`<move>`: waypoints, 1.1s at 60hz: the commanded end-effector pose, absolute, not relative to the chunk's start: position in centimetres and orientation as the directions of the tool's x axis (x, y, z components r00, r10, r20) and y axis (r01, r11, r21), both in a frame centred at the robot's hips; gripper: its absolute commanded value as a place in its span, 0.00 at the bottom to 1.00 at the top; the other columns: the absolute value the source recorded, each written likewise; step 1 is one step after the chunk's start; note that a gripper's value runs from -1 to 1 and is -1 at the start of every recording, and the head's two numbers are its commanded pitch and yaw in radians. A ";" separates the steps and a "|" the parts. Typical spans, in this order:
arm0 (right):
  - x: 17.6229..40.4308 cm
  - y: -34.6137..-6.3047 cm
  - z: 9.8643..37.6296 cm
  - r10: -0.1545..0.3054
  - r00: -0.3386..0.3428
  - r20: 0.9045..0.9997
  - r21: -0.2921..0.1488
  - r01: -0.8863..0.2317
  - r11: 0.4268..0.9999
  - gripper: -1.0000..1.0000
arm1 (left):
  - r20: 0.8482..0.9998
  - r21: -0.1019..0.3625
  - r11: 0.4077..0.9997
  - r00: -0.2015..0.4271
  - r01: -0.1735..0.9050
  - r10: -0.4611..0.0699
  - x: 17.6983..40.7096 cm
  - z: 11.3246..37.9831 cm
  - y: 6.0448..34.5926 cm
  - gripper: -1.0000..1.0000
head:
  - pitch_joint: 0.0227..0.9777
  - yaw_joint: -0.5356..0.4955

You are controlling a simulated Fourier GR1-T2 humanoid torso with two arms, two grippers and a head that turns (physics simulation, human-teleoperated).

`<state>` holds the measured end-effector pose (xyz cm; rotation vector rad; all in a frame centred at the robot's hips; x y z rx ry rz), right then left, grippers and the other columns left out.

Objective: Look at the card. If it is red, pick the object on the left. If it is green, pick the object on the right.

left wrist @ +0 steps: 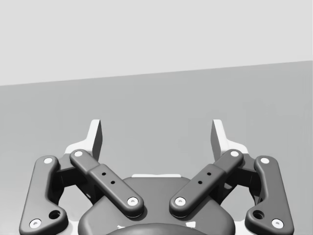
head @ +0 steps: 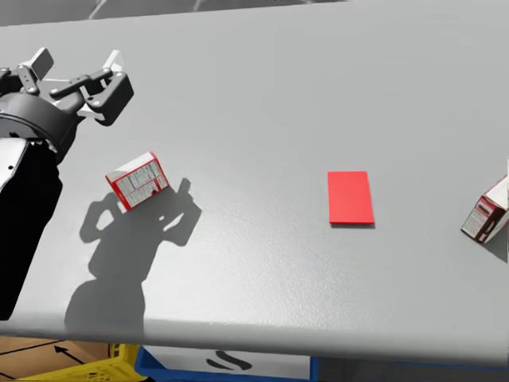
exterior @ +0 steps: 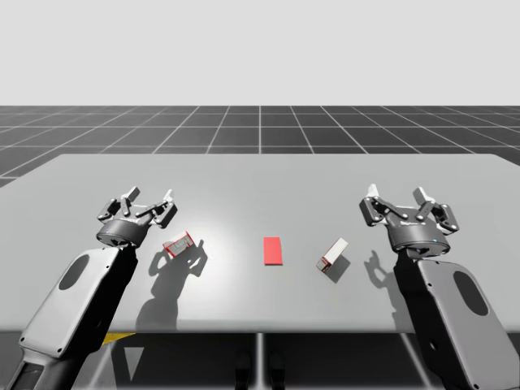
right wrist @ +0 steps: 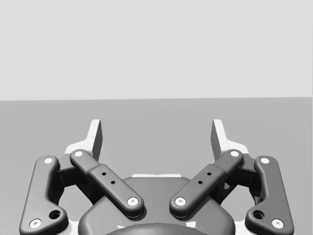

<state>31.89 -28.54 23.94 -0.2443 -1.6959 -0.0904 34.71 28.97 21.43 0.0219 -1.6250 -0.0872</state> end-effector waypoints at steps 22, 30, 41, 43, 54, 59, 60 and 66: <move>32.0 -28.4 23.6 0.109 -0.115 0.987 -0.082 0.214 0.973 0.00 | 0.997 0.064 0.997 -0.053 0.044 -0.062 34.7 21.5 29.2 0.00 | 0.85 0.92; 32.0 -28.4 23.6 0.108 -0.114 0.988 -0.082 0.215 0.973 0.00 | 0.998 0.048 0.996 -0.044 0.069 -0.045 34.5 21.6 28.9 0.00 | 0.85 0.92; 32.0 -28.4 23.6 0.106 -0.114 0.988 -0.080 0.217 0.973 0.00 | 0.999 0.016 0.992 -0.038 0.129 -0.011 33.8 22.5 28.2 0.00 | 0.86 0.91; 32.0 -28.4 23.6 0.106 -0.112 0.988 -0.080 0.217 0.973 0.00 | 0.999 -0.009 0.988 -0.029 0.155 0.014 33.4 23.0 28.2 0.00 | 0.86 0.91; 32.1 -28.4 23.4 0.106 -0.106 0.989 -0.081 0.216 0.973 0.00 | 0.997 -0.070 0.964 -0.014 0.258 0.076 31.2 25.0 28.8 0.00 | 0.87 0.92; 32.1 -28.4 23.3 0.105 -0.102 0.989 -0.081 0.214 0.973 0.00 | 0.998 -0.051 0.945 -0.010 0.323 0.058 29.7 25.6 29.6 0.00 | 0.87 0.92; 32.1 -28.4 23.3 0.105 -0.102 0.989 -0.081 0.214 0.973 0.00 | 0.999 -0.047 0.943 -0.008 0.329 0.053 29.5 25.6 29.7 0.00 | 0.87 0.92; 32.1 -28.4 23.2 0.106 -0.099 0.990 -0.083 0.213 0.973 0.00 | 1.000 0.015 0.925 0.002 0.379 -0.017 28.3 25.0 31.1 0.00 | 0.88 0.92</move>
